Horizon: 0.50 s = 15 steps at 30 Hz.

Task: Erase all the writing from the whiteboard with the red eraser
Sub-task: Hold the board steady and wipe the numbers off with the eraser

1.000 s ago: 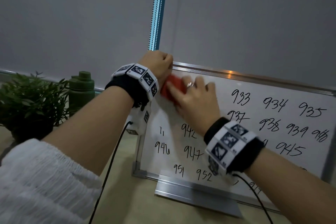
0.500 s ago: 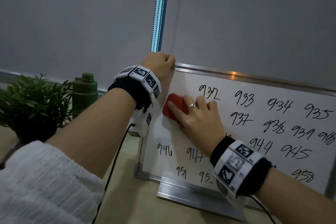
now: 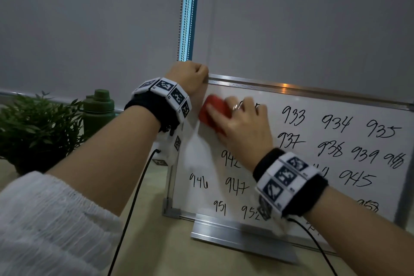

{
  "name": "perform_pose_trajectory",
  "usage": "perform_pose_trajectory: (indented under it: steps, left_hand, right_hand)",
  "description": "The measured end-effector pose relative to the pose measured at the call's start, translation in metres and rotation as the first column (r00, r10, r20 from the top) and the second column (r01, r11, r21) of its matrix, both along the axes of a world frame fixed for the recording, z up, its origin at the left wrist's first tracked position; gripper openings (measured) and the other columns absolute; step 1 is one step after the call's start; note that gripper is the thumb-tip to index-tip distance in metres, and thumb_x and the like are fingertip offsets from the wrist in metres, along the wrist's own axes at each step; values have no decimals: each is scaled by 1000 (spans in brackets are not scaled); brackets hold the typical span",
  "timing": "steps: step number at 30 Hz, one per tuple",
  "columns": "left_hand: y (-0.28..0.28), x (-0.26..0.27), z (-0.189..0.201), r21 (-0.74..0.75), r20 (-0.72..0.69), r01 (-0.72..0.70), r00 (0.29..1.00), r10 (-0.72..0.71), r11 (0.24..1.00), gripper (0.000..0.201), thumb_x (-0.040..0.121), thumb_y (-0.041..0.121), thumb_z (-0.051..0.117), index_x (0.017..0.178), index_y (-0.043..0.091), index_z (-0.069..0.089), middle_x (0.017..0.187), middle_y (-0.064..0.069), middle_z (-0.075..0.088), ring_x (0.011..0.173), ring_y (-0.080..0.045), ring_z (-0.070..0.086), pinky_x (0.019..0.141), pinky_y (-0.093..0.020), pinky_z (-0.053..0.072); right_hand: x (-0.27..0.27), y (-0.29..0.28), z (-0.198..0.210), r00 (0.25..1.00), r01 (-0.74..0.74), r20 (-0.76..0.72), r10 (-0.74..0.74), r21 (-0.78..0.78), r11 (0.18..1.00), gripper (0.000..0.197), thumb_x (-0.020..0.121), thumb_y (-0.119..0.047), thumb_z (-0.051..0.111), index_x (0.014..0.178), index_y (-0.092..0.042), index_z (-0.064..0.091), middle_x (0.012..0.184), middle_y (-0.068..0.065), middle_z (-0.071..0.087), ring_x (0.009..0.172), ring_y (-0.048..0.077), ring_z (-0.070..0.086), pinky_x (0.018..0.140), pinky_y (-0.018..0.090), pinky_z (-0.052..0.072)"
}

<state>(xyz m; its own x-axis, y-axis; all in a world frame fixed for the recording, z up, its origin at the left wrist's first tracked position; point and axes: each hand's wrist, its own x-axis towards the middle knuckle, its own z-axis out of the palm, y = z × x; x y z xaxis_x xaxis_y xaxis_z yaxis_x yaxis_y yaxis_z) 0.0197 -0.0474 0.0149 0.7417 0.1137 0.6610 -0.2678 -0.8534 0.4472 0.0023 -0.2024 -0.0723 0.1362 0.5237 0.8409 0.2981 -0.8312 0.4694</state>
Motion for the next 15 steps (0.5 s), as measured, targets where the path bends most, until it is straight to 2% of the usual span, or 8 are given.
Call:
perform_pose_trajectory:
  steps: [2, 4, 6, 8, 10, 12, 14, 15]
  left_hand:
    - [0, -2, 0, 5, -5, 2, 1000, -2, 1000, 48, 94, 24, 36, 46, 20, 35, 53, -1, 37, 53, -18, 37, 48, -25, 25]
    - [0, -3, 1, 2, -6, 10, 1000, -10, 1000, 48, 94, 24, 36, 46, 19, 33, 52, -2, 36, 49, -13, 33, 47, -23, 24]
    - [0, -5, 1, 4, -12, 7, 1000, -7, 1000, 47, 94, 24, 36, 47, 19, 32, 52, -2, 36, 48, -12, 32, 47, -24, 23]
    - [-1, -5, 0, 4, -15, 14, 1000, -14, 1000, 47, 94, 24, 35, 47, 20, 32, 52, -2, 35, 48, -12, 31, 47, -24, 23]
    - [-2, -3, 0, 0, -13, 20, 1000, -20, 1000, 47, 94, 24, 35, 47, 20, 33, 52, -1, 34, 48, -13, 31, 47, -23, 23]
    - [-3, -2, 1, -1, -15, 16, 1000, -16, 1000, 47, 94, 24, 35, 47, 20, 35, 52, -1, 36, 50, -13, 33, 47, -22, 24]
    - [-4, -1, 1, -2, -16, 16, 1000, -17, 1000, 47, 95, 24, 34, 48, 20, 35, 53, -1, 36, 49, -12, 33, 47, -22, 25]
    - [-4, -1, 2, -4, -15, 15, 1000, -15, 1000, 47, 95, 24, 35, 48, 20, 34, 53, -1, 36, 49, -11, 32, 47, -22, 25]
  right_hand:
    - [-5, -4, -42, 995, -91, -56, 81, -195, 977, 44, 67, -33, 73, 110, -29, 65, 96, 6, 65, 83, 25, 41, 67, 36, 33]
    - [-15, -16, -77, 986, -127, -155, 67, -420, 899, 54, 58, -32, 76, 111, -32, 64, 100, 1, 64, 82, 21, 46, 66, 34, 41]
    - [-17, -22, -87, 973, -157, -224, 49, -495, 855, 59, 54, -34, 78, 111, -35, 63, 100, -1, 63, 81, 19, 52, 65, 32, 45]
    - [-13, -18, -74, 979, -138, -197, 51, -458, 878, 60, 53, -35, 81, 110, -36, 64, 98, 0, 63, 81, 20, 48, 64, 32, 44]
    - [-6, -11, -49, 994, -65, -107, 34, -309, 949, 56, 56, -35, 82, 110, -33, 65, 95, 3, 64, 79, 23, 43, 61, 34, 42]
    - [-4, -7, -30, 997, -2, -77, -9, -145, 989, 52, 61, -32, 80, 111, -29, 65, 94, 7, 63, 78, 27, 46, 61, 37, 41]
    - [-7, -3, -37, 998, -4, -69, -3, -101, 995, 44, 68, -28, 72, 111, -28, 65, 96, 7, 63, 81, 26, 42, 63, 38, 40]
    - [-9, -1, -50, 997, -38, -71, 29, -140, 989, 37, 72, -26, 64, 109, -29, 65, 95, 5, 63, 82, 25, 40, 64, 36, 39]
